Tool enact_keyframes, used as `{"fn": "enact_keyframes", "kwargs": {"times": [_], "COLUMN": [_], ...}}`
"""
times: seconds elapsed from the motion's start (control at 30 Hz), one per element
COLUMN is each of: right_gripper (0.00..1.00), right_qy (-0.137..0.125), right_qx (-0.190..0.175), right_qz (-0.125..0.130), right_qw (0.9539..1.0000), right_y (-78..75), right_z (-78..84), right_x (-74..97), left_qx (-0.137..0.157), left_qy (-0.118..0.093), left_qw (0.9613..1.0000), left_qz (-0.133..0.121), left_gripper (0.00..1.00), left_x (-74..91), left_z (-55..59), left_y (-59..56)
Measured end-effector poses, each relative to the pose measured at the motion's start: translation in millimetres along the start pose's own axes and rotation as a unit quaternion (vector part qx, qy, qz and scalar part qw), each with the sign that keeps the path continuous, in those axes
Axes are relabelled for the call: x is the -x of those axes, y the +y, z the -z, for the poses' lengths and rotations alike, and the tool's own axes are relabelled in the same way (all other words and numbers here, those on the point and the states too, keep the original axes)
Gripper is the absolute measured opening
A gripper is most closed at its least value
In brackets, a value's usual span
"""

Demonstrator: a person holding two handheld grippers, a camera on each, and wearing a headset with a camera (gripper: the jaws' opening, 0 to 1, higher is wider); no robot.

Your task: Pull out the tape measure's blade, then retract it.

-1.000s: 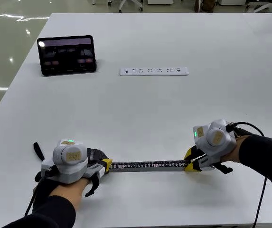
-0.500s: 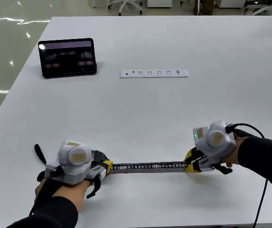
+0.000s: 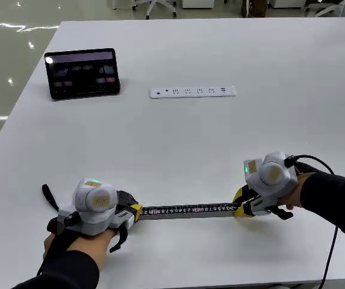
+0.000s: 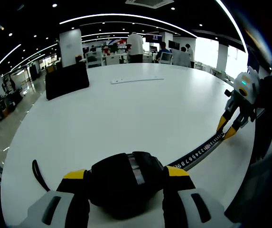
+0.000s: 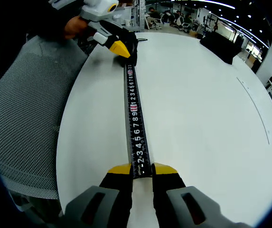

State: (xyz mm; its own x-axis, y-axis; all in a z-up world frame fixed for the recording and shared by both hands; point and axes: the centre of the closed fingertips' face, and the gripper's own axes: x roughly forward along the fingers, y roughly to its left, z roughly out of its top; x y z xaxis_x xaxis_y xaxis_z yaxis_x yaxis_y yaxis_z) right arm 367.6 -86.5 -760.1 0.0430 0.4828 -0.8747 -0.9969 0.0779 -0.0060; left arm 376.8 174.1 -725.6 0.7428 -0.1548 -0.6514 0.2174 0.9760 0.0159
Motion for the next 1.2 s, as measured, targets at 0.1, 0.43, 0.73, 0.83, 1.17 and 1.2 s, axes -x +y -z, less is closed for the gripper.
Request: {"fn": "enact_keyframes", "kwargs": {"times": [0.1, 0.43, 0.73, 0.83, 1.17, 1.2], "right_gripper": [0.11, 0.11, 0.11, 0.11, 0.11, 0.11], "right_qy": [0.001, -0.01, -0.014, -0.016, -0.018, -0.018], "right_qx": [0.001, -0.004, -0.002, -0.004, -0.007, -0.007], "right_qz": [-0.001, -0.004, -0.008, -0.008, -0.01, -0.01], "right_qw": [1.0, 0.9999, 0.9999, 0.9998, 0.9998, 0.9998], "right_y": [-0.1, -1.8, -0.8, -1.0, -0.8, -0.7], "right_z": [-0.2, -4.0, -6.5, -9.2, -15.5, -16.0], "right_x": [-0.2, -1.5, -3.2, -4.8, -7.8, -8.0], "left_qx": [0.007, 0.012, 0.013, 0.012, 0.012, 0.012], "left_qy": [-0.004, -0.004, -0.004, -0.004, -0.004, -0.004], "left_qw": [1.0, 0.9999, 0.9998, 0.9998, 0.9998, 0.9998], "left_qz": [0.004, 0.009, 0.014, 0.015, 0.016, 0.016], "left_gripper": [0.58, 0.58, 0.58, 0.58, 0.58, 0.58], "left_x": [0.0, 0.2, 0.8, 0.8, 0.4, 0.5], "left_z": [-0.5, -0.7, -0.5, -0.4, -0.5, -0.5], "left_y": [0.8, -0.6, -0.7, -0.7, -1.2, -1.2]}}
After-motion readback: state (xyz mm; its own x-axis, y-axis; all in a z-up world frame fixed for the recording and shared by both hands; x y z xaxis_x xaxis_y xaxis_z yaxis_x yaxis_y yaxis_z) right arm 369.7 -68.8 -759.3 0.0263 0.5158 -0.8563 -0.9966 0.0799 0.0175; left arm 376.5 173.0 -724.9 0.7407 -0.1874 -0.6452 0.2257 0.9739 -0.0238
